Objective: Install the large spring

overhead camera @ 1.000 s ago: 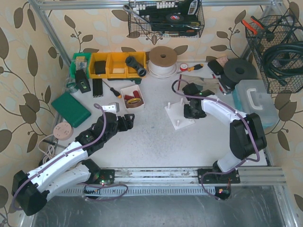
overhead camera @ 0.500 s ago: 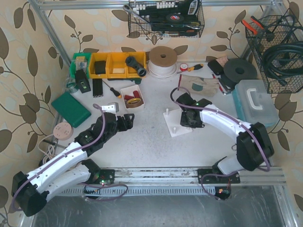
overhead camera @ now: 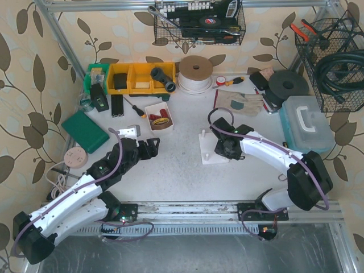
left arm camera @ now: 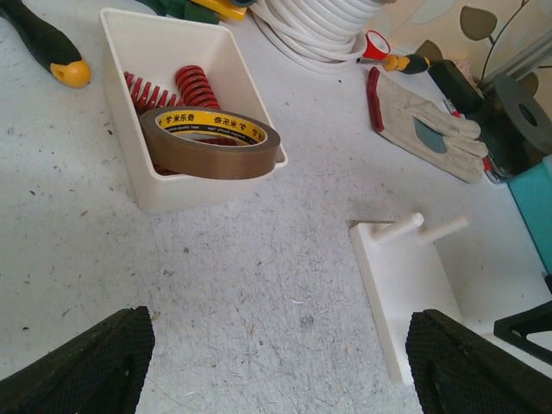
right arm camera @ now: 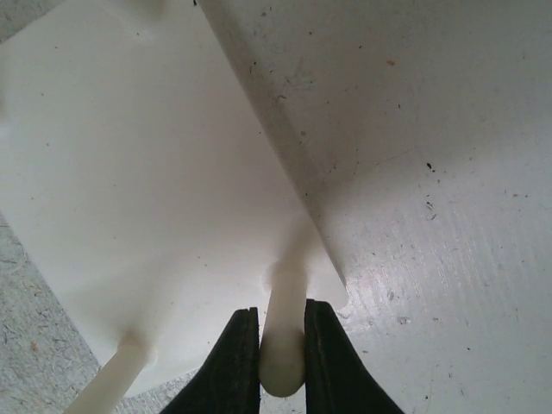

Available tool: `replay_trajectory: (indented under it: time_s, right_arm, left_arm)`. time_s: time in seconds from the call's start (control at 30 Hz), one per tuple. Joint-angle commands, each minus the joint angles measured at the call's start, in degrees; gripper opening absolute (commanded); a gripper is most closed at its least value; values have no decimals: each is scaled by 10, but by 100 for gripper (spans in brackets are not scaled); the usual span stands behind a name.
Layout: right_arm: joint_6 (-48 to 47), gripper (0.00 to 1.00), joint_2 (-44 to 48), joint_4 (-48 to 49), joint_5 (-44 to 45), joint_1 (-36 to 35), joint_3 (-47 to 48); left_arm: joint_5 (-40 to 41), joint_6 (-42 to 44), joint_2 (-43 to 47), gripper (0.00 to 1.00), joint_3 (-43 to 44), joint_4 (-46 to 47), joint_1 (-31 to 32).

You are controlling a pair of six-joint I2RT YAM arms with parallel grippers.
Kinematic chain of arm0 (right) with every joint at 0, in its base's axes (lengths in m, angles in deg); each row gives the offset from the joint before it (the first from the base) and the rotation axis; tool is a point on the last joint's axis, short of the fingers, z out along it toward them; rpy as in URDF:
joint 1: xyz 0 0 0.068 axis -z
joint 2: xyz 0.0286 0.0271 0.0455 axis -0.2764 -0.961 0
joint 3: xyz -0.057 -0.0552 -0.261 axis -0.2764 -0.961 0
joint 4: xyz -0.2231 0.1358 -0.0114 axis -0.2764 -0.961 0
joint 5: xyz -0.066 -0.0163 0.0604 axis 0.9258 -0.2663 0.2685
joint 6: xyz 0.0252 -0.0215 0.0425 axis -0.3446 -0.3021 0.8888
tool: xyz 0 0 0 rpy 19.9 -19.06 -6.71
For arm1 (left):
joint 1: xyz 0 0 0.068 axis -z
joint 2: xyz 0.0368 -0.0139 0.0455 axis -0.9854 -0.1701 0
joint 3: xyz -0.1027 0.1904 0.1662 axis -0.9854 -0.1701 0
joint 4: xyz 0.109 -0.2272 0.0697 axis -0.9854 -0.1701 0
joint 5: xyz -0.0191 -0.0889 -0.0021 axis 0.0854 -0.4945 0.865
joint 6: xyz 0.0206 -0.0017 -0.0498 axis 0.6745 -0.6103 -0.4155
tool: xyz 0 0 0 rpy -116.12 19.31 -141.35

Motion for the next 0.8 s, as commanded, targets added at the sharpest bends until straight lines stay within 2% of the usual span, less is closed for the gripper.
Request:
replay_trajectory:
  time_s: [0.0,0.1,0.17,0.23,0.43,0.53,0.63,0.7,0.77]
  right_arm:
    - [44,7,-16,17,3,-11,-5]
    - [47,26,-16,22,-2,-18,-6]
    - [55,47,-10,18,3,-26,-4]
    - [59,61,2,10,16,-34,3]
    - [30,78,68,-19,53,-41,35]
    - [-9,99,131,-10,98,-41,40]
    - [-39,100,194,32,163,-41,1]
    - [-19,99,237,68,202,-40,-52]
    - [-47,100,281,142,192,-40,-110]
  left_arm:
    - [10,-3,12,83,-1,5,1]
    - [10,-2,13,83,-1,3,0]
    - [9,-2,12,83,1,0,0]
    - [9,-3,14,83,2,-5,0]
    - [15,-7,25,85,5,-18,0]
    - [41,-18,4,92,49,-76,-3]
    - [41,-18,-76,98,148,-216,-37]
    - [6,-7,-148,98,213,-282,-83]
    - [-48,7,-217,98,264,-325,-141]
